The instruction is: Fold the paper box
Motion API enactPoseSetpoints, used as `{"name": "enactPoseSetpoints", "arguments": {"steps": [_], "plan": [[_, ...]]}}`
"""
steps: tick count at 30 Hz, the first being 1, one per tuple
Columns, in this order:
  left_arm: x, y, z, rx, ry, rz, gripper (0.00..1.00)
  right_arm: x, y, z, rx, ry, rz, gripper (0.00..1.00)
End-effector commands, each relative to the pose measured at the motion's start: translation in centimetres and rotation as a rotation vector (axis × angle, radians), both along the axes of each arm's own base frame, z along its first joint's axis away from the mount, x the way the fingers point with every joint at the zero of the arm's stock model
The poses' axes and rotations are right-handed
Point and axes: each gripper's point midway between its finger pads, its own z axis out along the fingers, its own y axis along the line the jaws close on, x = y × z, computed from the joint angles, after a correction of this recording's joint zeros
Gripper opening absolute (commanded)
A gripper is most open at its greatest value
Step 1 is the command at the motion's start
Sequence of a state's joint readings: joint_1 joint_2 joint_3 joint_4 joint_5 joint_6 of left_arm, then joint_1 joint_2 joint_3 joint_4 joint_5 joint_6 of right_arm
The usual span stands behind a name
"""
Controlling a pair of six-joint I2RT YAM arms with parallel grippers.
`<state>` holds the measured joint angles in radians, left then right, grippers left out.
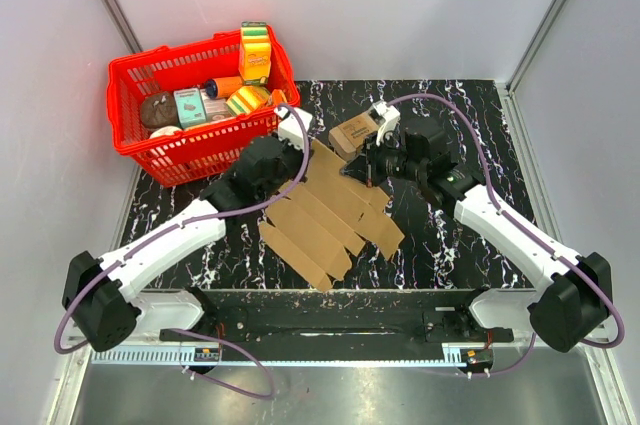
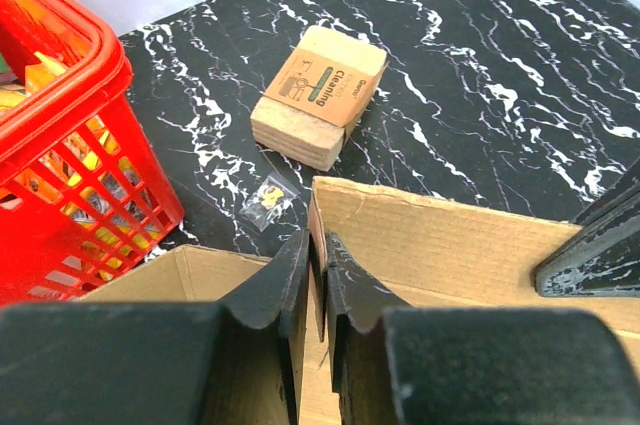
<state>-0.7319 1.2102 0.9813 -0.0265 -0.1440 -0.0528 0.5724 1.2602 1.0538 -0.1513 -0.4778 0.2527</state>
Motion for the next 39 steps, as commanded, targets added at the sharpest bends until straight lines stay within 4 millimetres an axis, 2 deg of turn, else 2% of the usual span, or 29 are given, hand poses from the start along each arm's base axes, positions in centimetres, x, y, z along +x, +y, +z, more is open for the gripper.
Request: {"name": "enactPoseSetpoints", "arguments": {"steps": [1,8,16,25,31,34,36,39], "plan": [[0.4,-0.6,2.9,-0.021,-0.075,0.112,0.15,0.7,0.5,1.6,0.045,-0.036,-0.037,0.0],[0.1,-1.6,1.8,0.057,-0.083,0.231,0.15,0.7,0.1,1.4,0.036,-0.034,-0.054,0.01],[0.1,-2.3,1.9,0.159,-0.123,0.395,0.22,0.5,0.0,1.5,0.044,-0.025,-0.058,0.01],[-0.1,-2.8,1.4,0.172,-0.116,0.443,0.27,0.3,-0.1,1.2,0.046,-0.023,-0.062,0.01],[-0.7,-1.3,1.6,0.171,-0.11,0.478,0.37,0.4,-0.2,1.2,0.04,-0.029,-0.067,0.02],[-1.2,0.2,2.9,0.146,-0.121,0.484,0.47,0.3,-0.4,1.2,0.035,-0.031,-0.069,0.02],[-1.7,1.0,3.7,0.094,-0.114,0.44,0.54,0.3,-0.5,1.2,0.029,-0.036,-0.071,0.02],[-2.5,1.9,4.5,-0.051,-0.069,0.285,0.63,0.1,-0.8,1.1,0.017,-0.041,-0.073,0.03]]}}
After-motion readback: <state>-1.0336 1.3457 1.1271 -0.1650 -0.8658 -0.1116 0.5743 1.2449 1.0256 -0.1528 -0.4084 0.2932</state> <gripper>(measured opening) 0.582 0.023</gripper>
